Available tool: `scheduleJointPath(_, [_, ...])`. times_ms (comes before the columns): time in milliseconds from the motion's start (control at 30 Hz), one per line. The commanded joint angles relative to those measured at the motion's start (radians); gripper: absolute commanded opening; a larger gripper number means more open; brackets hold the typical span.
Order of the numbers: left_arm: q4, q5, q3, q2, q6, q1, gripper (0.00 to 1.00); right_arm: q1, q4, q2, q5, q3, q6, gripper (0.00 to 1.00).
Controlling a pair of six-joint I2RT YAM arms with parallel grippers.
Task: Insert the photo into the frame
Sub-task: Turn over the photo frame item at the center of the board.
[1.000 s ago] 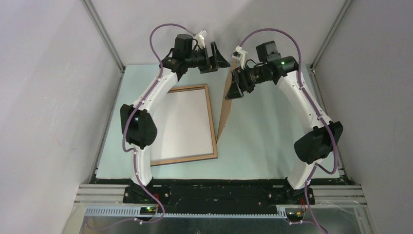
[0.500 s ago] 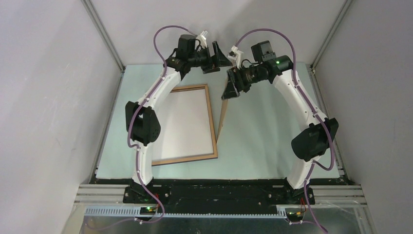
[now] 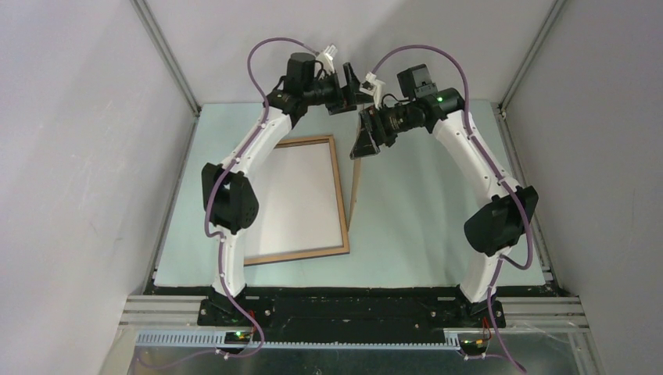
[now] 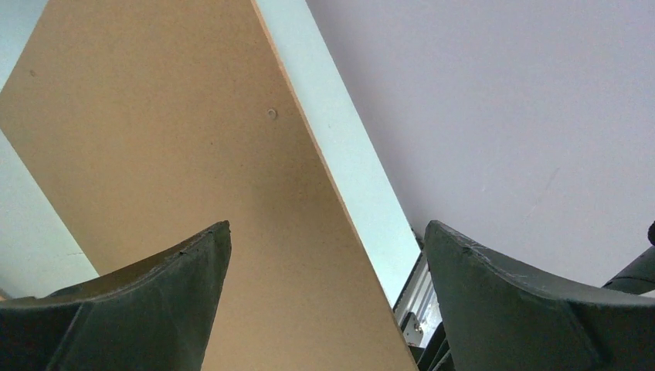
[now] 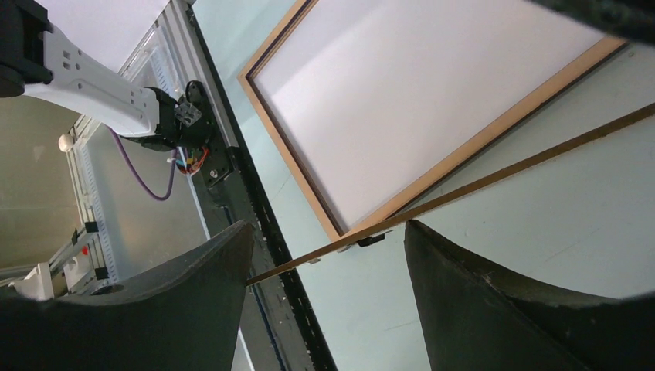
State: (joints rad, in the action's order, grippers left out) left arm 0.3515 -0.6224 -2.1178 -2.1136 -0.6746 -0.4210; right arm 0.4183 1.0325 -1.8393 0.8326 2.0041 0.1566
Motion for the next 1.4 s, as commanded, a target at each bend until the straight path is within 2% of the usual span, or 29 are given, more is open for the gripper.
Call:
scheduleJointPath(0, [-0.03, 0.014, 0.006, 0.042, -0.009, -0.01, 1.0, 0.018, 0.013, -0.031, -0.008, 0.045, 0.014, 0.76])
scheduleJointPath(667, [0.083, 0.144, 0.168, 0.199, 0.108, -0.011, 1.0, 0.06, 0.003, -0.084, 0.032, 0.076, -0.016, 0.78])
scheduleJointPath(1367, [0.158, 0.184, 0.187, 0.251, 0.14, 0.008, 1.0, 0.091, -0.028, -0.097, 0.112, 0.106, -0.071, 0.85])
